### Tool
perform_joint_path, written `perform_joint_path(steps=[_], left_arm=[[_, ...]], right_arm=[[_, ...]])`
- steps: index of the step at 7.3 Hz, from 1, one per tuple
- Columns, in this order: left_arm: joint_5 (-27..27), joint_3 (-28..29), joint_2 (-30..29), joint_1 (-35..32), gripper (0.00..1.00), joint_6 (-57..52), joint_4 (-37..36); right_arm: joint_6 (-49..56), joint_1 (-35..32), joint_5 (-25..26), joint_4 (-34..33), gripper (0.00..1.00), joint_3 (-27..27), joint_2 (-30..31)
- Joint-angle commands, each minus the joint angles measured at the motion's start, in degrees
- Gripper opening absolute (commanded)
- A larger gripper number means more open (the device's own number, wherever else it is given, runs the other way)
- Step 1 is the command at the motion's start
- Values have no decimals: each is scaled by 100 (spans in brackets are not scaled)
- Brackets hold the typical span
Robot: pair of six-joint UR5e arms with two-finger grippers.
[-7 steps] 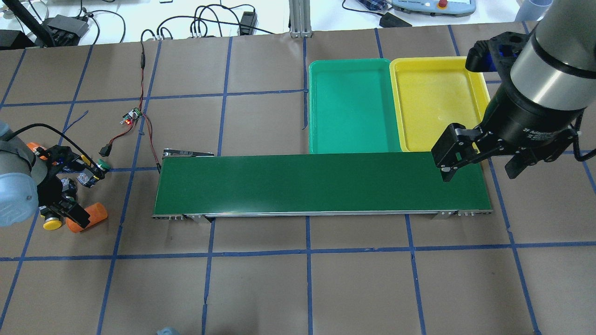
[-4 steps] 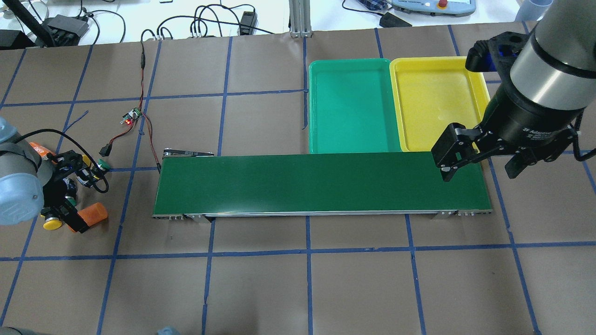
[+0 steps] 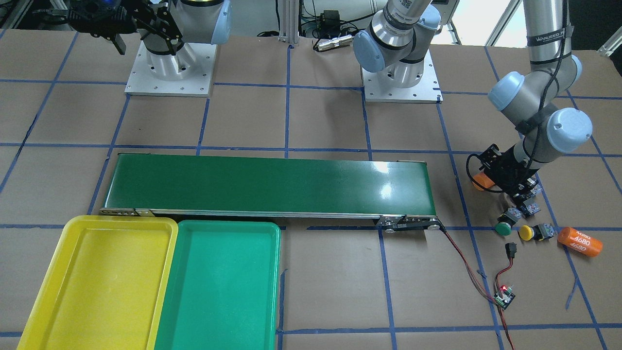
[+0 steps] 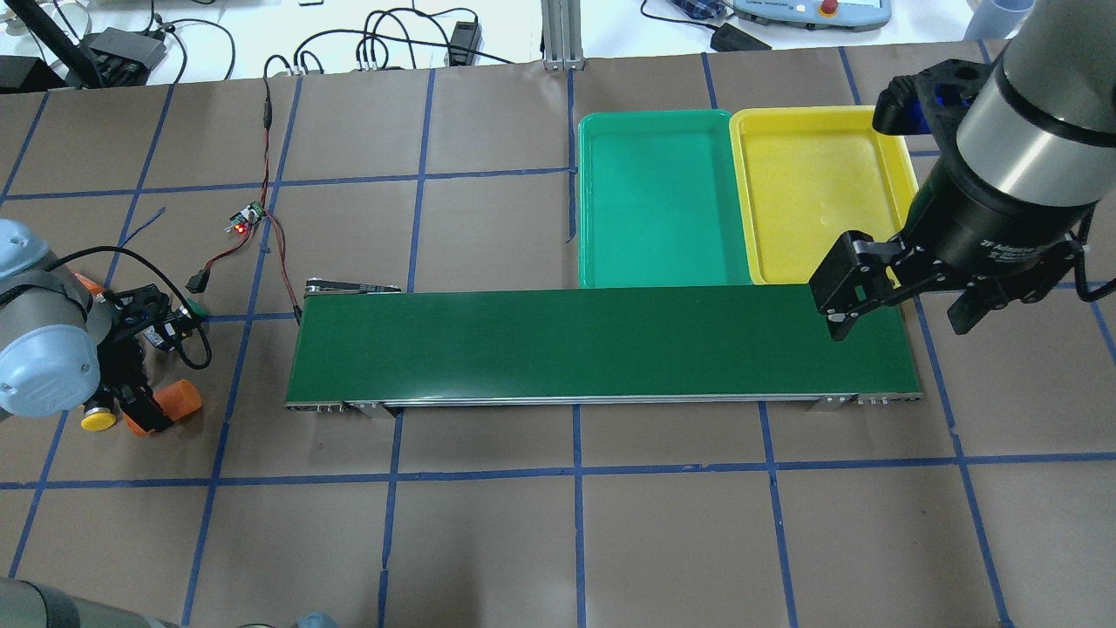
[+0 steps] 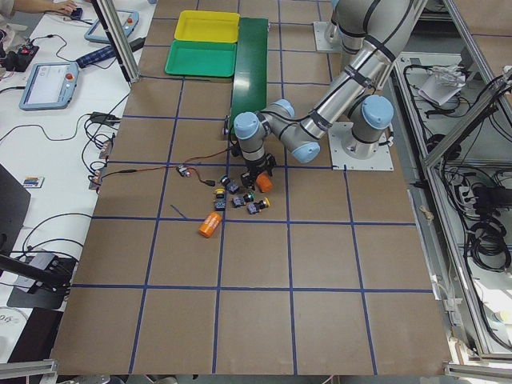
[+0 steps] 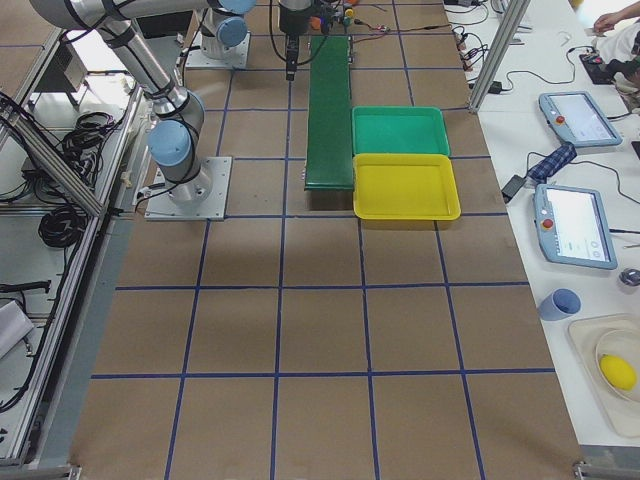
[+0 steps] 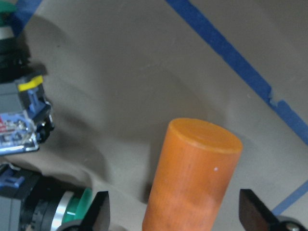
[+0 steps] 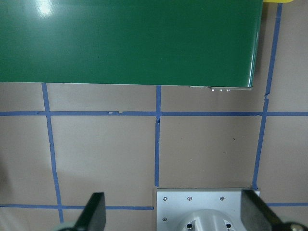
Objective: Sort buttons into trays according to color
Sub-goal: 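Grasp the orange cylinder with the left gripper and lift it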
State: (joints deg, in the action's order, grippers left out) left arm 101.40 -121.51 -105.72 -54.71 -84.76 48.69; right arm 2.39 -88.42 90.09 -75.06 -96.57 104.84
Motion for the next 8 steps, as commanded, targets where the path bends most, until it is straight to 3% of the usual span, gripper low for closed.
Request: perform_joint_path(steps=[1,2,4,8], left_arm=[[20,-4,42,-57,9,-398,-88],[12,-21,69,-58,1,-931,-158],[-154,22,287,-197,0,-1095,-378],[-348,364,955,-1646,0,-1174,287]], right_arm=[[-1,0,-18,-8,100,-2,2],[-19,0,-18,-17,100,-2,2],[-1,0,-27,-17,100,6,2],[-1,0,-18,-26,100,7,2]])
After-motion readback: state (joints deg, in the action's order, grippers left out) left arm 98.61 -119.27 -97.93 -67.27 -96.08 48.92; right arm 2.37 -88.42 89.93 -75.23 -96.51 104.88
